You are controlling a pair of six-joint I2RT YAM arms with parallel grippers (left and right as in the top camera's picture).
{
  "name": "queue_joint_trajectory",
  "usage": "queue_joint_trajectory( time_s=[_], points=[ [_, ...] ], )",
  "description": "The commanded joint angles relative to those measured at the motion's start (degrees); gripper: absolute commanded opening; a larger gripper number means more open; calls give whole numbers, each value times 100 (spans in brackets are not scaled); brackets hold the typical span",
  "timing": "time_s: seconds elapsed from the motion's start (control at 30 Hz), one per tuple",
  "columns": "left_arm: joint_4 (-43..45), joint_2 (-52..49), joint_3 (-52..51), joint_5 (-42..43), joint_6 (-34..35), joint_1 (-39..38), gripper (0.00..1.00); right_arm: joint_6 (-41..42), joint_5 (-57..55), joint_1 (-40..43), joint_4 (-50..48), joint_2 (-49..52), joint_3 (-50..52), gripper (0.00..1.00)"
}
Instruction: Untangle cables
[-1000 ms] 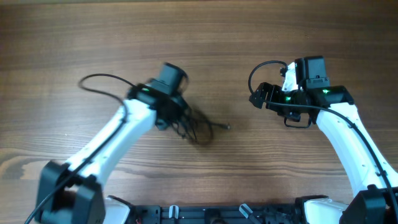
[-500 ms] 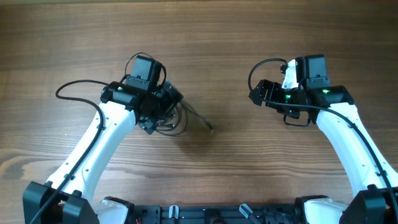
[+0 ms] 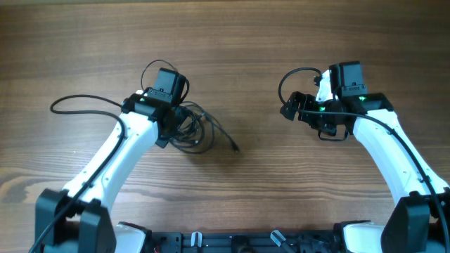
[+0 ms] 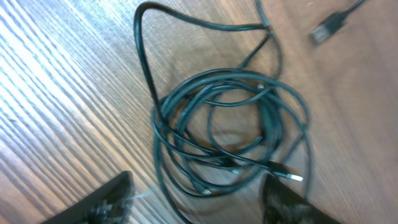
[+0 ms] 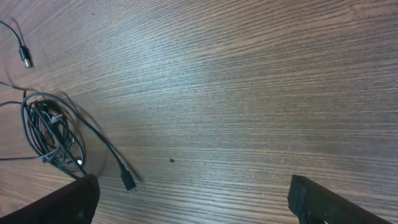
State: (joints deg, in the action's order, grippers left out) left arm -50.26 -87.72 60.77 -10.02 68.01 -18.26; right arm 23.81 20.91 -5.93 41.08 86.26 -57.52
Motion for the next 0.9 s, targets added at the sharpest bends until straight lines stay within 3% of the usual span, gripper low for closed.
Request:
queue_joint_trajectory(
  time_s=[0.0, 0.13, 0.23, 0.5, 0.57, 0.63, 0.67, 0.77, 0.87],
  points=[
    [-177, -385, -94, 9, 994, 2, 52, 37, -55, 0, -28, 81, -9, 100],
    [-177, -789, -94, 181, 2363, 2, 47, 37, -55, 2, -2, 81, -9, 99],
    [-111, -1069, -94, 186, 2704, 0, 46, 37, -55, 0, 11, 81, -9, 100],
    [315, -1661, -94, 162, 2699, 0, 43, 35, -57, 2, -26, 81, -9, 100],
    [417, -1709, -94, 157, 2697, 2, 31, 37, -55, 0, -24, 81, -9, 100],
    [431, -1679, -92, 160, 2697, 7, 10, 37, -55, 0, -9, 81, -9, 100],
    [417, -1622, -92, 162, 2688, 24, 4, 37, -55, 2, -4, 81, -7, 100],
    [232, -1237, -59, 162, 2568, 72, 4, 39, -55, 0, -9, 81, -9, 100],
    [201, -601, -37, 164, 1954, 72, 4, 35, 153, 0, -7, 81, -9, 100]
  ],
)
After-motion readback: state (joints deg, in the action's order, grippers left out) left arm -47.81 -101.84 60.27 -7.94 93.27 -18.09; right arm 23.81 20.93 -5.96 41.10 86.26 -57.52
